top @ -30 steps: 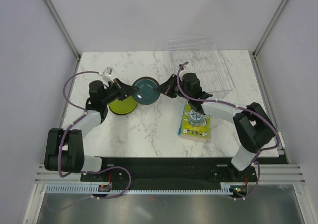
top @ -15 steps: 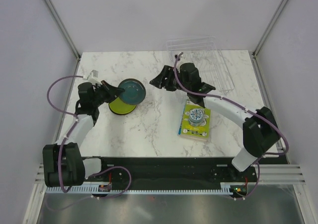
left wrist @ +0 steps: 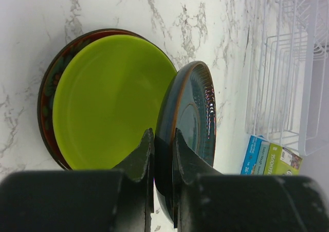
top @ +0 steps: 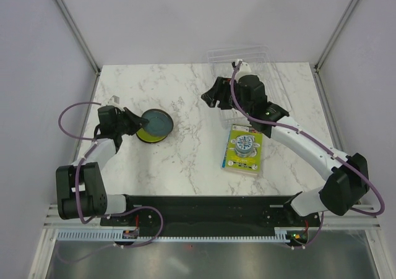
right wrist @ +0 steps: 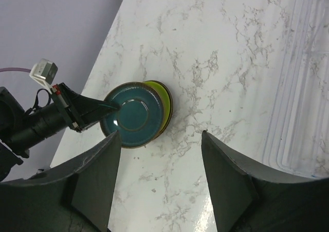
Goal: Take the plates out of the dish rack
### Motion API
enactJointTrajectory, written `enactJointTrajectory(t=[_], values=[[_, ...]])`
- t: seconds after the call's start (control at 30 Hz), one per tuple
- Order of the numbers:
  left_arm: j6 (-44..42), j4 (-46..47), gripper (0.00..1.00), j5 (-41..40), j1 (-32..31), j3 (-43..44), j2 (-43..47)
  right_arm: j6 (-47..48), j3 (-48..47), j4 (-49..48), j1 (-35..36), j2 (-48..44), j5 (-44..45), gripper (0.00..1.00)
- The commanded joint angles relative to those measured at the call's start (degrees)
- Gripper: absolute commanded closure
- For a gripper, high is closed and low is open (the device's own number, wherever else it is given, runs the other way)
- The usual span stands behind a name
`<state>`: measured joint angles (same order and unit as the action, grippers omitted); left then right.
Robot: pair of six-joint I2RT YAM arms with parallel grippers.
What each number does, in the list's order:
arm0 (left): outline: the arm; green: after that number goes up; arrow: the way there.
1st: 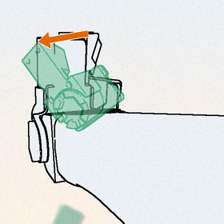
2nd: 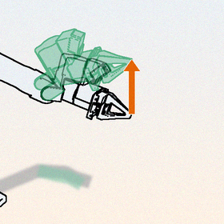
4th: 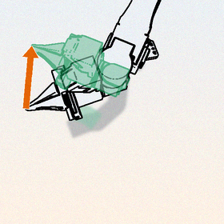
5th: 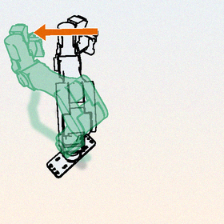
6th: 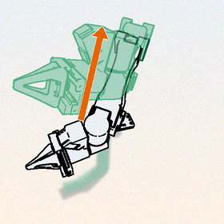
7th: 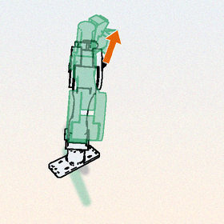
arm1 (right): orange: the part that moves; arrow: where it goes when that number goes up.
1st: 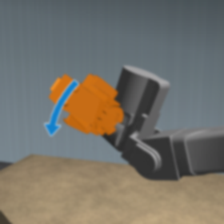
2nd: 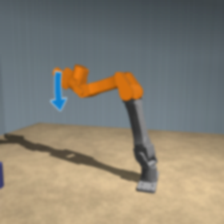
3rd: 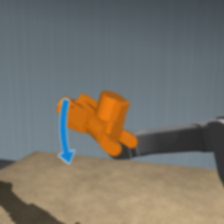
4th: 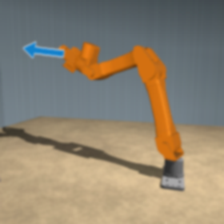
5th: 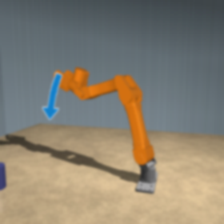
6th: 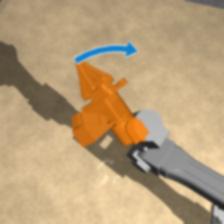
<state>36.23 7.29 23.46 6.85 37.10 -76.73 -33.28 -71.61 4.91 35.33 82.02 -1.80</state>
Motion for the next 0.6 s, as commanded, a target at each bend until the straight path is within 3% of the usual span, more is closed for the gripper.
enactJointTrajectory(t=[0.0, 0.57], values=[[-1.3, 3.3, 0.98, -0.9, 1.4, 0.0, 0.3, 2.0, 1.1, 1.4, -0.6, -1.2, 1.0, 0.30], [-2.5, 2.1, 0.97, -3.5, 2.0, -0.5, -3.5, 2.2, 4.2, 1.6, -1.8, -1.3, -1.1, 0.29]])
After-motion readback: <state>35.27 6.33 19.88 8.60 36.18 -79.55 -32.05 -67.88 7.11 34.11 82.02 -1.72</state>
